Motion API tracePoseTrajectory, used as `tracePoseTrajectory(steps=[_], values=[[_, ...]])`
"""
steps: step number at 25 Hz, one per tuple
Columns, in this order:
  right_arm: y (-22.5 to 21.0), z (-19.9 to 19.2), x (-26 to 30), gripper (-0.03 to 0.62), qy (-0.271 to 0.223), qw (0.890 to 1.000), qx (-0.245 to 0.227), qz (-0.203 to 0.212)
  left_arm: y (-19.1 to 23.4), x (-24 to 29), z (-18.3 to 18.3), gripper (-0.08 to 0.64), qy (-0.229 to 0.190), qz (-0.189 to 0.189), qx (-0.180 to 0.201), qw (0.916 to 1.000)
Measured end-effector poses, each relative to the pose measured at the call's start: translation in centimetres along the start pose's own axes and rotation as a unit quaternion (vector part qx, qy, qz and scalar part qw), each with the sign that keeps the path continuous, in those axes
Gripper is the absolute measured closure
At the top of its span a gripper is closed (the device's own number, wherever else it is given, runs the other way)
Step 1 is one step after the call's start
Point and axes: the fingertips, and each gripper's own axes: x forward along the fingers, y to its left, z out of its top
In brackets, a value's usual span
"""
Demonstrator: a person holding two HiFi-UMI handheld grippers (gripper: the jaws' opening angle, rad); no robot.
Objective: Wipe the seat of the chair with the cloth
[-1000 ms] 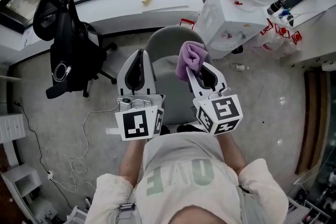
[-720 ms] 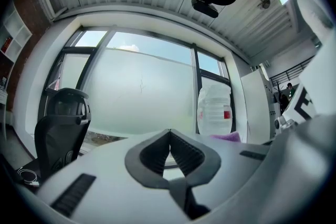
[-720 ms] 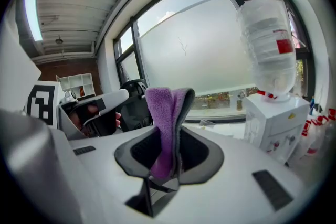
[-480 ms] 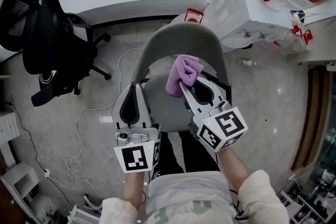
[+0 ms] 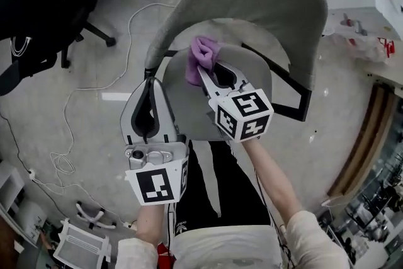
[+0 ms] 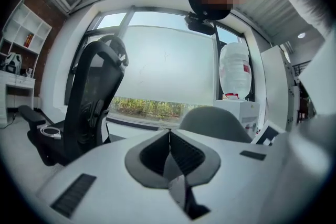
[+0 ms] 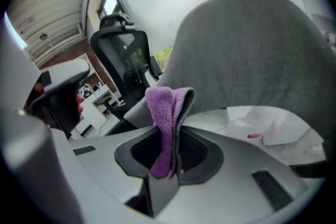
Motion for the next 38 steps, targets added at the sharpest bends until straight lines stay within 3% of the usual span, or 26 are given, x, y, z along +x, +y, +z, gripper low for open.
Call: tracePoseTrajectory(steps=[3,9,16,38], values=[[-0.1,-3.5,4.0,0.5,0.046,0.999,0.009,0.016,0.5,-0.2,-2.2,0.546,0.006,0.004,-0.013,0.9999],[-0.3,-8.1,9.1,0.5,0.106,0.991,0.079,0.02,0.9,-0.9,-4.8,0.548,0.025,0.008,-0.012,0.9996],[-0.1,-11.7,12.2,0.5,0.165,0.982,0.092,0.016,1.4,-0.6,-5.8,0.548,0.044,0.006,-0.01,0.999],[-4.4,-13.3,11.0,0.5,0.198,0.977,0.074,-0.024,-0.3,1.3,-7.2,0.548,0.066,-0.006,-0.006,0.9978]])
